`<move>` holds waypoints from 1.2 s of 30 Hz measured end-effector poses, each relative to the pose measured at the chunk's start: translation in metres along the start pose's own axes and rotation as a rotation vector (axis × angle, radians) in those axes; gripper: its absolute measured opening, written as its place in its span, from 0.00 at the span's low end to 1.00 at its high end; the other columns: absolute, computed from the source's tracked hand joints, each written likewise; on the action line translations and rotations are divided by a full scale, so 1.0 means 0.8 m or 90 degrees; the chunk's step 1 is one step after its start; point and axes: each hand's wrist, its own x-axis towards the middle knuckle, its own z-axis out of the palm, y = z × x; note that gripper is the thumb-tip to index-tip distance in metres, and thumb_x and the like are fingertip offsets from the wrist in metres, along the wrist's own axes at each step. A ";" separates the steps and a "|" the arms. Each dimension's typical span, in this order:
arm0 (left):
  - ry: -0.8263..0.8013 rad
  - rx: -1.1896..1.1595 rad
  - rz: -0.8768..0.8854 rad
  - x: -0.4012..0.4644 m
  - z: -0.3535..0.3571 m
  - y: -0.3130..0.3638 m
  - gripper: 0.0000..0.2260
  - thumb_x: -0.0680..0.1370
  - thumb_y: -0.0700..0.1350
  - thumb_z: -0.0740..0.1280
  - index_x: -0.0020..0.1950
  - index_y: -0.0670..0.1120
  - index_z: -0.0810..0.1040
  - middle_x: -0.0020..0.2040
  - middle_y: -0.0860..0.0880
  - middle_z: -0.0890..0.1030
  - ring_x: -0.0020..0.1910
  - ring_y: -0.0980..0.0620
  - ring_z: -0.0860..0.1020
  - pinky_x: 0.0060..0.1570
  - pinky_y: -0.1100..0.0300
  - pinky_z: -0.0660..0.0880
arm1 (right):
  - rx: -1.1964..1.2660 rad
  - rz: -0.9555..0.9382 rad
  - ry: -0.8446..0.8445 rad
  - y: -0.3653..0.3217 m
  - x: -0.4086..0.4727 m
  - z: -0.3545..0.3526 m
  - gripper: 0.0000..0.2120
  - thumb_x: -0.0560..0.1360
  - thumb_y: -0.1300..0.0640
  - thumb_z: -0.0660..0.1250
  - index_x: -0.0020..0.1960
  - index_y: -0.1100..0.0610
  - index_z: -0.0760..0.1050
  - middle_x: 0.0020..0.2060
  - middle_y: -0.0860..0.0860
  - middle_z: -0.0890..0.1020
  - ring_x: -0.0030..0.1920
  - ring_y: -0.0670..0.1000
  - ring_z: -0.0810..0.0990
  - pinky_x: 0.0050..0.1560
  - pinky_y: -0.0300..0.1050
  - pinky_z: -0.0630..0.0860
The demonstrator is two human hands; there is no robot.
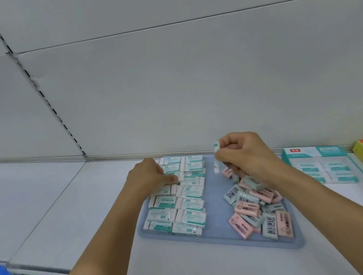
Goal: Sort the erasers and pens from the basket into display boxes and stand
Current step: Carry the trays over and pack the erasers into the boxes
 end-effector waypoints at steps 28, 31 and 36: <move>-0.133 -0.762 0.165 -0.073 0.063 0.146 0.11 0.64 0.45 0.75 0.42 0.41 0.82 0.31 0.48 0.79 0.26 0.56 0.73 0.26 0.66 0.73 | -0.466 -0.003 0.112 0.097 -0.102 -0.190 0.11 0.69 0.60 0.74 0.45 0.46 0.79 0.37 0.45 0.77 0.37 0.45 0.75 0.42 0.39 0.74; -0.187 -0.767 0.149 -0.073 0.076 0.151 0.12 0.63 0.44 0.75 0.44 0.41 0.83 0.33 0.45 0.81 0.29 0.53 0.77 0.31 0.64 0.79 | -0.587 0.027 0.097 0.100 -0.100 -0.185 0.08 0.72 0.56 0.70 0.51 0.48 0.81 0.41 0.42 0.79 0.43 0.46 0.76 0.49 0.42 0.75; -0.239 -0.799 0.128 -0.081 0.084 0.156 0.07 0.72 0.36 0.72 0.50 0.39 0.82 0.36 0.43 0.83 0.32 0.52 0.80 0.35 0.64 0.80 | -0.618 0.000 0.104 0.102 -0.097 -0.179 0.06 0.75 0.53 0.69 0.51 0.49 0.83 0.48 0.43 0.82 0.49 0.46 0.77 0.49 0.40 0.72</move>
